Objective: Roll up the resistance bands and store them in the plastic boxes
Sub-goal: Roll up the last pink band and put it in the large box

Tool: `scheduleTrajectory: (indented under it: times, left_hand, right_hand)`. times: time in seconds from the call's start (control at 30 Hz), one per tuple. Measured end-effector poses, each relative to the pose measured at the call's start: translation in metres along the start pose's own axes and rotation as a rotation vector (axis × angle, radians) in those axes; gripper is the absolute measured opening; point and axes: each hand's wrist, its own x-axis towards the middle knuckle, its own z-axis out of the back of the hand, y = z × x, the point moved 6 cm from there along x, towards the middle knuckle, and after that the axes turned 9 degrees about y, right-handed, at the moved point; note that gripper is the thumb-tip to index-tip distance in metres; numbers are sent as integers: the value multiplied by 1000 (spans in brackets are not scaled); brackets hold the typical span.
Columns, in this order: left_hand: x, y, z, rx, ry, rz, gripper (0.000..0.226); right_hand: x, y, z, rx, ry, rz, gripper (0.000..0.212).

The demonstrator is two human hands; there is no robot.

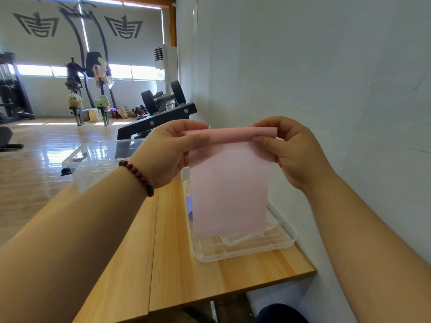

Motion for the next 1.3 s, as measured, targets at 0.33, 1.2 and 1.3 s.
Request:
scheduleTrajectory:
  times: [0.33,1.2,1.3]
  left_hand:
    - [1,-3,0,38,10,-21,22]
    - [-3,7,-1,65,27,52,13]
    - [-2,6,5,112,-8,35,13]
  right_hand:
    - [4,-1,-2,55,-25,-8,19]
    - [-2,4,-10,12,11,45,20]
    - [-4,2,-11,-16,20,32,25]
